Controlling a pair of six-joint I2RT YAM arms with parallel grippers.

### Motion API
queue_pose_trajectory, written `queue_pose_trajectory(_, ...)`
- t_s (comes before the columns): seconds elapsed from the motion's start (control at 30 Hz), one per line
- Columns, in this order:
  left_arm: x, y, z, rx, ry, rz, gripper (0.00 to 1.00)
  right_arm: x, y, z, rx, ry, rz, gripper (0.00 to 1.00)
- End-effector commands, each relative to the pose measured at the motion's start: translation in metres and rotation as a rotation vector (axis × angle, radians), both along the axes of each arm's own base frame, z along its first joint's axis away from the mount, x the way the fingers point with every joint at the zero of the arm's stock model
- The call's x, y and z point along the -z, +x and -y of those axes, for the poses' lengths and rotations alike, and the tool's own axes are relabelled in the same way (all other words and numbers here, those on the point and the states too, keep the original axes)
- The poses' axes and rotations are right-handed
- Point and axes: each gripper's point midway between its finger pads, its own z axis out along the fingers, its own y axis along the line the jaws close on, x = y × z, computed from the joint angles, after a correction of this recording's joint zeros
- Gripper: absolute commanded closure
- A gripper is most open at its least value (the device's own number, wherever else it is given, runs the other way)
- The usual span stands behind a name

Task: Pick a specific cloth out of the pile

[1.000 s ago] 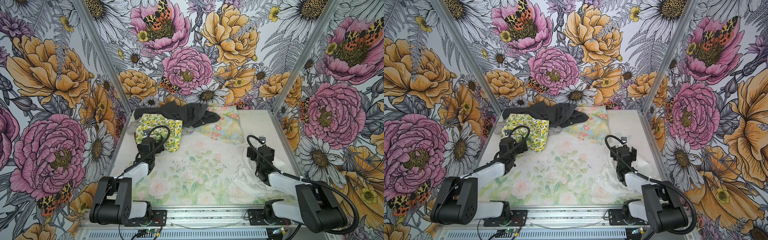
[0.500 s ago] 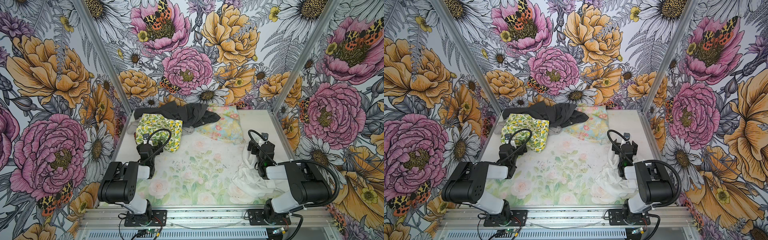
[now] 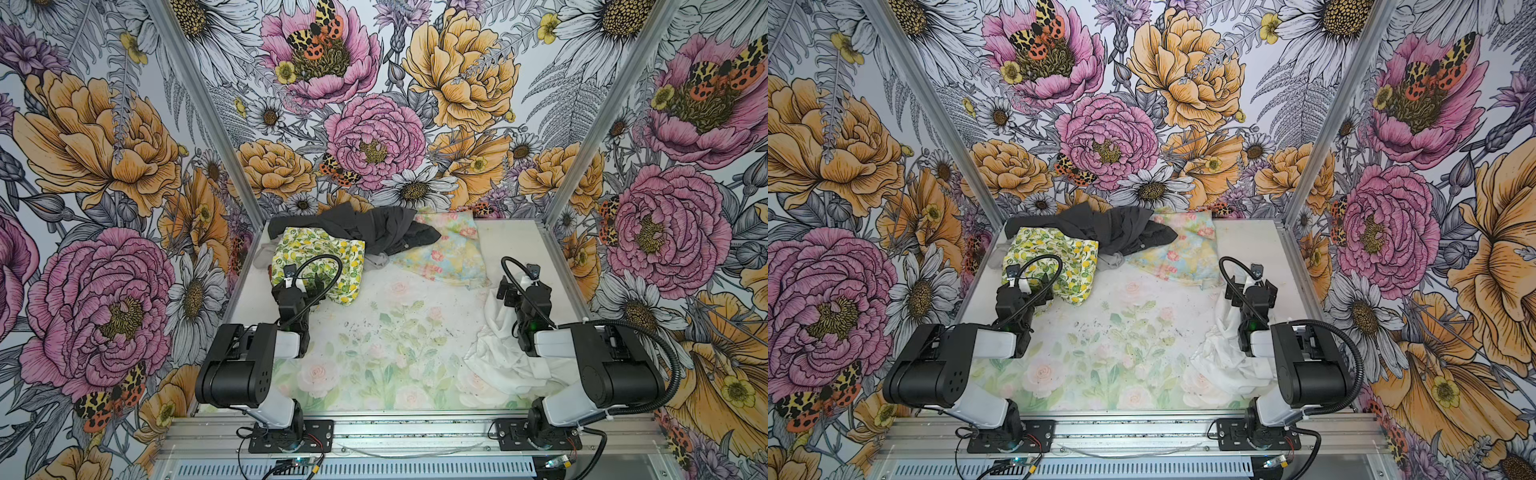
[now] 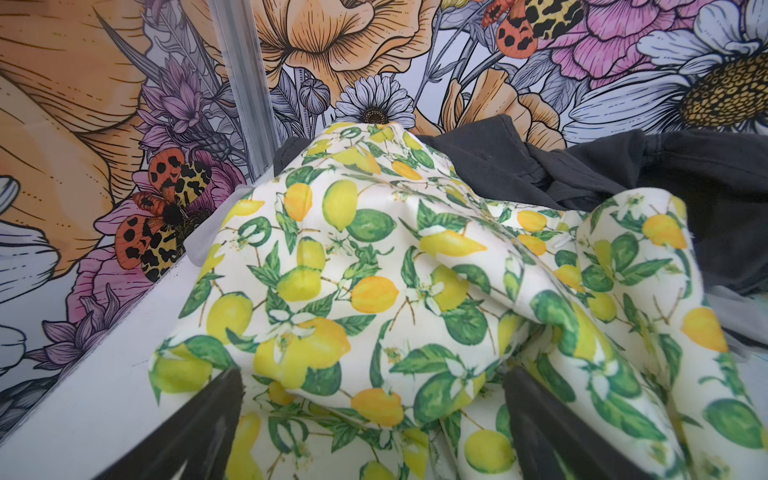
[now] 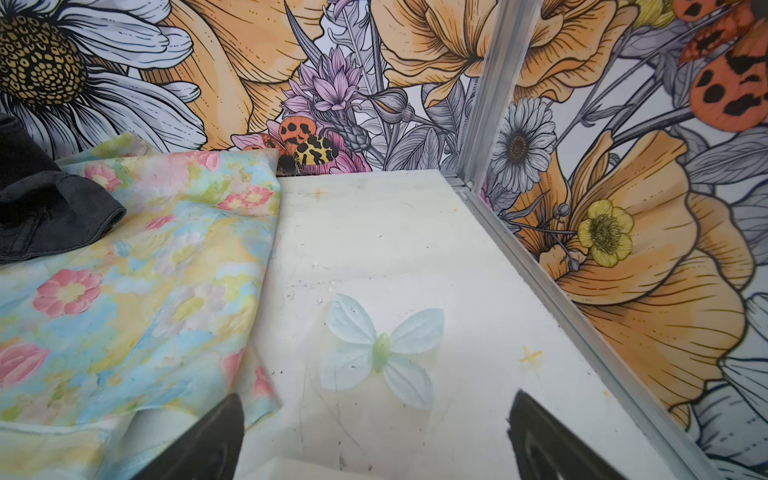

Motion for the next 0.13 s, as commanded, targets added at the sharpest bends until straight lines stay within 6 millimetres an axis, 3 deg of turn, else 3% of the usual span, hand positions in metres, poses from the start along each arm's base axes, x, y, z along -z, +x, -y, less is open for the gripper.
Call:
queue_pose_trajectory(0.0,-0.0086,0.0003,-0.0048,-0.015,0.004,0.034,0.01,-0.0066,0.0061,-0.0022,-0.017,0.022,0.021,0.01)
queue_pose_trajectory(0.1,-0.0087,0.0004,-0.0044,-0.013,0.004,0.034,0.01,-0.0079,0.0043,-0.0027,-0.018,0.018,0.030,0.01)
